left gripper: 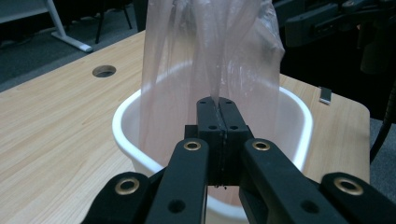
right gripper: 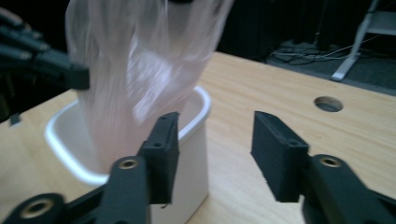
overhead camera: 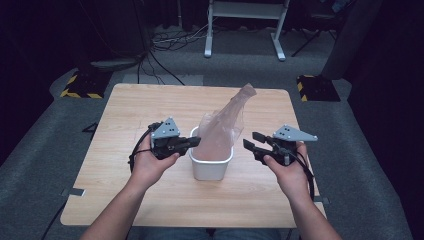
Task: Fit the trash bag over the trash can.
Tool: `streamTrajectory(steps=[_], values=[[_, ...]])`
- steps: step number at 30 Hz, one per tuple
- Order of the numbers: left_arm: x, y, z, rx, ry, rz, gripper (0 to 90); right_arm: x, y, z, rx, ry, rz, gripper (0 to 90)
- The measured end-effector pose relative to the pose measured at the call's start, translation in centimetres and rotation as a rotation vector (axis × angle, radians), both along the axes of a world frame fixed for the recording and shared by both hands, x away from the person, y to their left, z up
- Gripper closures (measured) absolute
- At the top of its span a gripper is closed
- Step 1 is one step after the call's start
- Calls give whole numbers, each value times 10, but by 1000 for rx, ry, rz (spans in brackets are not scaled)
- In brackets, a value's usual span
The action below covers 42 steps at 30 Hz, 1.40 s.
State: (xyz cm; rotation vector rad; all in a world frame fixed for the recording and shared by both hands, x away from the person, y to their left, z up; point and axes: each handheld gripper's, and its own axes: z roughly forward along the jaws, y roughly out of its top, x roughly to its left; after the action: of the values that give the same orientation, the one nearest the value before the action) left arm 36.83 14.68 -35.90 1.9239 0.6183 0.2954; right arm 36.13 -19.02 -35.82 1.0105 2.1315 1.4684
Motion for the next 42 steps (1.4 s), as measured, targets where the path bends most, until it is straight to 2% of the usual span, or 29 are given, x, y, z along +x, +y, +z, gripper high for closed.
streamTrajectory(steps=[4, 6, 9, 12, 13, 18, 20, 23, 24, 26, 28, 30, 31, 32, 34, 37, 38, 39, 40, 41, 42], values=[[-9, 2, 4, -10, -12, -7, 899, -7, 8, -1, -18, 27, 62, 619], [-13, 1, 6, -18, -17, -22, 899, -9, 13, 1, -19, 17, 80, 620], [-22, -2, 7, -9, -30, -50, 899, -6, 22, 5, -18, 1, 95, 631], [-27, -4, 7, 0, -41, -65, 898, -2, 26, 6, -23, -6, 93, 626], [-29, -3, 6, 8, -50, -64, 892, 4, 30, 6, -19, -11, 83, 593], [-32, -1, 1, -3, -35, -83, 892, 18, 36, 4, 2, -17, 44, 561], [-35, -2, 0, -1, -41, -113, 892, 24, 43, 1, 4, -15, 39, 547], [-38, -5, -1, 0, -46, -142, 892, 24, 49, -1, 7, -13, 47, 519], [-39, -7, -2, 6, -49, -157, 886, 24, 55, -2, 16, -14, 50, 469], [-38, -6, -4, -12, -31, -162, 865, 24, 58, -3, 18, -12, 47, 459], [-36, -2, -5, -33, -35, -148, 813, 24, 56, -3, 24, -15, 44, 440], [-34, 5, -5, -48, -63, -108, 690, 23, 50, -2, 25, -17, 32, 436], [-34, 5, -5, -48, -63, -108, 665, 23, 50, -2, 25, -17, 32, 436], [-30, 14, -4, -65, -51, -77, 661, 23, 43, 0, 18, -18, 18, 437], [-28, 20, -4, -75, -46, -55, 633, 22, 36, 1, 16, -16, 3, 437], [-25, 28, -2, -71, -51, -31, 597, 23, 26, 3, 15, -22, -20, 442], [-20, 34, -1, -72, -62, 11, 582, 23, 23, 3, 18, -21, -26, 446], [-20, 34, -1, -72, -62, 11, 573, 23, 23, 3, 18, -21, -26, 446], [-16, 38, 0, -60, -74, 47, 581, 25, 19, 4, 21, -19, -41, 454], [-6, 43, 0, -51, -79, 96, 576, 26, 18, 4, 22, -18, -49, 456], [-1, 44, 0, -50, -75, 118, 569, 27, 17, 4, 22, -17, -54, 460]])
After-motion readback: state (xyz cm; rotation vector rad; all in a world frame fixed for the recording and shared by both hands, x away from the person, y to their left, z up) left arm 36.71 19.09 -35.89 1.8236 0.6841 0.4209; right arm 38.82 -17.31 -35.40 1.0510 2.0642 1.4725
